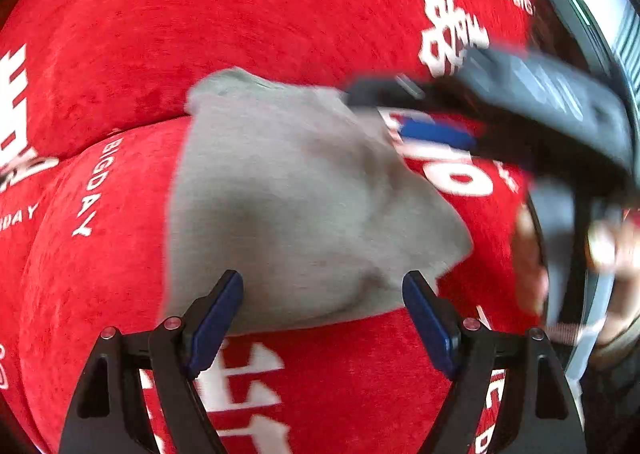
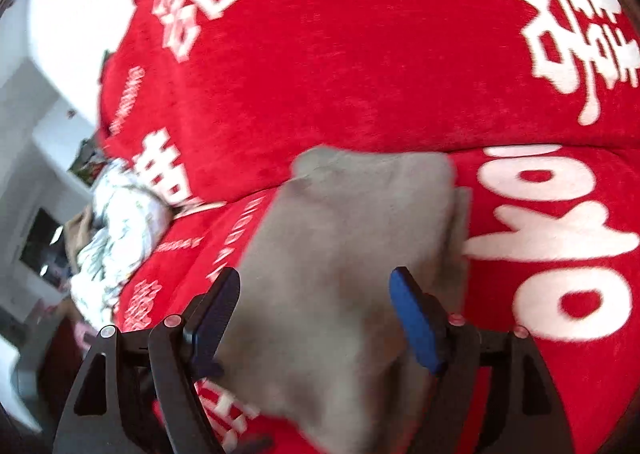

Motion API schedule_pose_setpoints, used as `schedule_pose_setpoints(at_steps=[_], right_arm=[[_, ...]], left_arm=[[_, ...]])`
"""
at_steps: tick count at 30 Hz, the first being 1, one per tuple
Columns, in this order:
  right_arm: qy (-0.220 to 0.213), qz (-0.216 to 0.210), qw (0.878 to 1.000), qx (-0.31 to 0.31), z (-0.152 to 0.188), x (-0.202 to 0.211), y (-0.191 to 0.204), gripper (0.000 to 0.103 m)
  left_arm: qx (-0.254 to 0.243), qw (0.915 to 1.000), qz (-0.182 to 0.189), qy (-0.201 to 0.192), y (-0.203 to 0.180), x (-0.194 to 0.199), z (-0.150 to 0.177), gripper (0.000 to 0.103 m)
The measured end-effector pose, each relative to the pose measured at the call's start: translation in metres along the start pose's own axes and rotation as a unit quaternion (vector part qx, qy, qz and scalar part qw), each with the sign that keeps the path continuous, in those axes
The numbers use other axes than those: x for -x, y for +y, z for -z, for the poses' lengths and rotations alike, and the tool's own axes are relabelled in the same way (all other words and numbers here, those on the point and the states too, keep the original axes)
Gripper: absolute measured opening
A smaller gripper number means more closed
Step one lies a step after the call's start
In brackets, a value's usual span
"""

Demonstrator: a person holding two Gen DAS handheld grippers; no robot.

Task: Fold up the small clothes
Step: 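Open both grippers to release the folded grey sweater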

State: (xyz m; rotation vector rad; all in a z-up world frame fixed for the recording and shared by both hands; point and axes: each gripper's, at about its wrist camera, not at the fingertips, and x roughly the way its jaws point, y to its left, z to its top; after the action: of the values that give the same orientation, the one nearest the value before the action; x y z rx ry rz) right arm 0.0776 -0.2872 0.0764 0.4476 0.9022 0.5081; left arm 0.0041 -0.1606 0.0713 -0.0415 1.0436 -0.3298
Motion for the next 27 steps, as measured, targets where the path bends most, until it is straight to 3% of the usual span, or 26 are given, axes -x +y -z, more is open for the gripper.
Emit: schedule_pose_setpoints(at_steps=[4,6,7,9,13,16,20,23,25,26,27], right_arm=[[-0.001,-0.043,0.999,0.006,0.026,0.000,0.013,0.080],[0.011,-0.033,0.999,0.003,0.038,-0.010,0.009,0.080],[0.025,-0.008,1.000,-0.007,0.044,-0.017,0.001,0.080],[0.041,0.000,0.999,-0.032,0.054,-0.024,-0.016,0.078],[0.020,-0.004,0.999,-0.031,0.056,-0.001,-0.018,0.079],[-0.016,0.010,1.000,-0.017,0.037,0.018,-0.013,0.081],[-0.043,0.015,0.999,-0.020,-0.012,0.009,-0.013,0.082],[-0.016,-0.014,0.998,-0.052,-0.043,-0.028,-0.020,0.082],[0.018,-0.016,0.998,-0.066,-0.052,-0.057,-0.030,0.082],[0.054,0.011,0.995,-0.078,-0.053,-0.078,-0.041,0.081],[0.071,0.037,0.993,-0.082,-0.051,-0.087,-0.048,0.081]], left_arm=[[0.061,0.9980,-0.011,-0.011,0.043,-0.002,-0.006,0.083],[0.083,0.9958,-0.038,0.011,0.062,-0.018,-0.006,0.083],[0.092,0.9945,-0.039,0.031,0.071,-0.029,-0.004,0.083],[0.113,0.9916,-0.019,0.061,0.084,-0.045,0.003,0.083],[0.124,0.9912,0.010,0.045,0.096,-0.032,-0.001,0.083],[0.142,0.9892,0.022,0.025,0.107,-0.026,-0.024,0.083],[0.156,0.9851,0.062,0.038,0.110,-0.045,-0.069,0.083],[0.156,0.9843,0.064,0.054,0.106,-0.065,-0.088,0.083],[0.159,0.9818,0.057,0.088,0.106,-0.091,-0.092,0.083],[0.155,0.9807,0.050,0.108,0.108,-0.104,-0.090,0.089],[0.158,0.9793,0.048,0.118,0.111,-0.111,-0.089,0.101]])
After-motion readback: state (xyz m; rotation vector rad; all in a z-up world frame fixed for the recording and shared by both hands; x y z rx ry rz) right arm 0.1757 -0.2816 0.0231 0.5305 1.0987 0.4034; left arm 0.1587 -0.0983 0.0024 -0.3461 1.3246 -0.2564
